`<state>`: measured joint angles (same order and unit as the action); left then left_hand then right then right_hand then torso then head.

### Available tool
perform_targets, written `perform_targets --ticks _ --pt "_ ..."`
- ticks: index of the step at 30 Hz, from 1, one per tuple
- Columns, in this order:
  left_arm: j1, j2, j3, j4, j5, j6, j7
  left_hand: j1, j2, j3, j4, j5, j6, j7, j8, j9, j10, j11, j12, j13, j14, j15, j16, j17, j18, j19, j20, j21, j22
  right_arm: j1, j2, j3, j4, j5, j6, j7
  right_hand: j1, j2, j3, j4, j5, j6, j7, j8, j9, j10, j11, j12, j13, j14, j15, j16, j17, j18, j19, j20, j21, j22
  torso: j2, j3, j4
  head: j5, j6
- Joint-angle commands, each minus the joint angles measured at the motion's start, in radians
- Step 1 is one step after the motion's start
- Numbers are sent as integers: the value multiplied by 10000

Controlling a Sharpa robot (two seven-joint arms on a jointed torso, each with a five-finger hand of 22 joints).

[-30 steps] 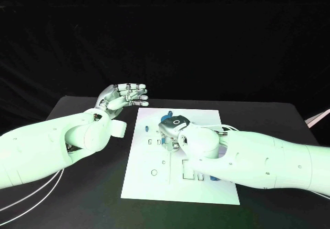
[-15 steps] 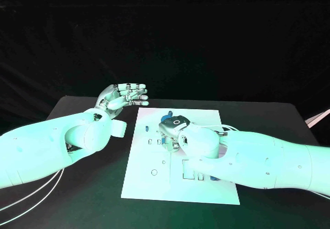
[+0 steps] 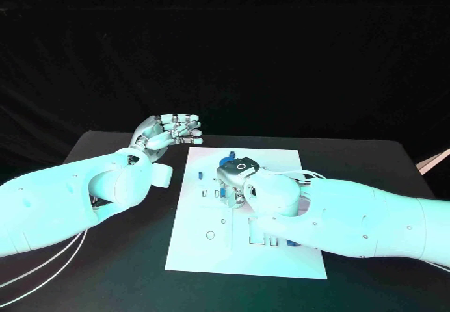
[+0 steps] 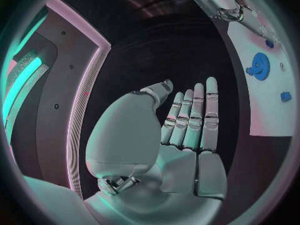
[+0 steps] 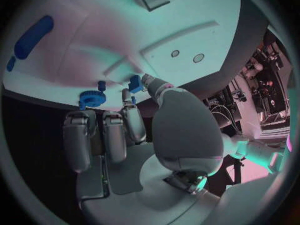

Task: Assemble the parts on the task board

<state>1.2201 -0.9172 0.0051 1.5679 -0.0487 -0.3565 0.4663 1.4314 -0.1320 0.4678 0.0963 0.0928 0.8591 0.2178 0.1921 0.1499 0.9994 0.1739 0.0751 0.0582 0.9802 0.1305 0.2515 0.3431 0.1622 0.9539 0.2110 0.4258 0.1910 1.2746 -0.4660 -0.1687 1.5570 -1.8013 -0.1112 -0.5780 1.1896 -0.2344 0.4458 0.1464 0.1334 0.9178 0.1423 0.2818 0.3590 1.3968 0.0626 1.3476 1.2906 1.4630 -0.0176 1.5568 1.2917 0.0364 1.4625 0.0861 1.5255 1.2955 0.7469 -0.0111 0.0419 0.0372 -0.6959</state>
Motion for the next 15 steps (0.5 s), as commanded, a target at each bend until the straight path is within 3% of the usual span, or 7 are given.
perform_targets --ticks 1,10,12,13,15 --pt "9 7 5 12 -7 23 8 -140 -121 53 -159 15 -89 81 90 178 -27 58 -101 92 -131 -17 3 176 103 -46 -39 175 168 -7 -6 -2 9 -27 -26 13 -212 -106 -488 127 53 -265 46 -162 -69 -173 22 -116 723 997 92 -7 2459 -212 808 82 -164 2384 3 3 4 -3 -1" --pt "9 18 4 -16 -9 24 -39 -146 -122 51 -165 14 -96 82 86 178 -33 60 -102 91 -134 -16 0 183 103 -59 -38 188 176 -11 -173 -2 131 -61 -273 27 373 118 -1820 750 95 -452 105 -218 -187 -290 76 -228 632 977 137 -50 2380 -185 764 128 -293 2323 -6 7 2 -13 19" --pt "9 30 3 -46 -46 15 -113 -162 -131 41 -170 12 -115 89 74 176 -54 66 -109 89 -149 -10 -11 192 101 -79 -33 204 187 -12 -314 -1 227 -84 -579 65 521 142 -2088 943 105 -529 129 -251 -222 -319 97 -254 609 974 157 -56 2369 -177 752 138 -330 2306 -25 12 0 -35 49" --pt "8 37 2 -66 -101 9 -175 -183 -139 29 -165 9 -123 99 69 175 -62 70 -109 88 -153 -7 -15 198 99 -89 -29 214 193 -12 -416 0 296 -93 -812 105 767 150 -2521 1281 132 -728 198 -378 -299 -355 157 -279 583 969 200 -67 2351 -167 733 180 -384 2280 -34 14 -7 -37 77" --pt "8 49 1 -106 -294 -17 -356 -254 -148 -2 -136 6 -132 120 61 176 -36 73 -89 99 -132 -5 -5 225 101 -112 -21 240 208 -11 -626 4 428 -105 -1326 254 849 135 -2657 1395 133 -768 212 -413 -320 -368 169 -288 573 964 213 -77 2331 -156 714 188 -431 2255 -49 22 -33 -20 111"
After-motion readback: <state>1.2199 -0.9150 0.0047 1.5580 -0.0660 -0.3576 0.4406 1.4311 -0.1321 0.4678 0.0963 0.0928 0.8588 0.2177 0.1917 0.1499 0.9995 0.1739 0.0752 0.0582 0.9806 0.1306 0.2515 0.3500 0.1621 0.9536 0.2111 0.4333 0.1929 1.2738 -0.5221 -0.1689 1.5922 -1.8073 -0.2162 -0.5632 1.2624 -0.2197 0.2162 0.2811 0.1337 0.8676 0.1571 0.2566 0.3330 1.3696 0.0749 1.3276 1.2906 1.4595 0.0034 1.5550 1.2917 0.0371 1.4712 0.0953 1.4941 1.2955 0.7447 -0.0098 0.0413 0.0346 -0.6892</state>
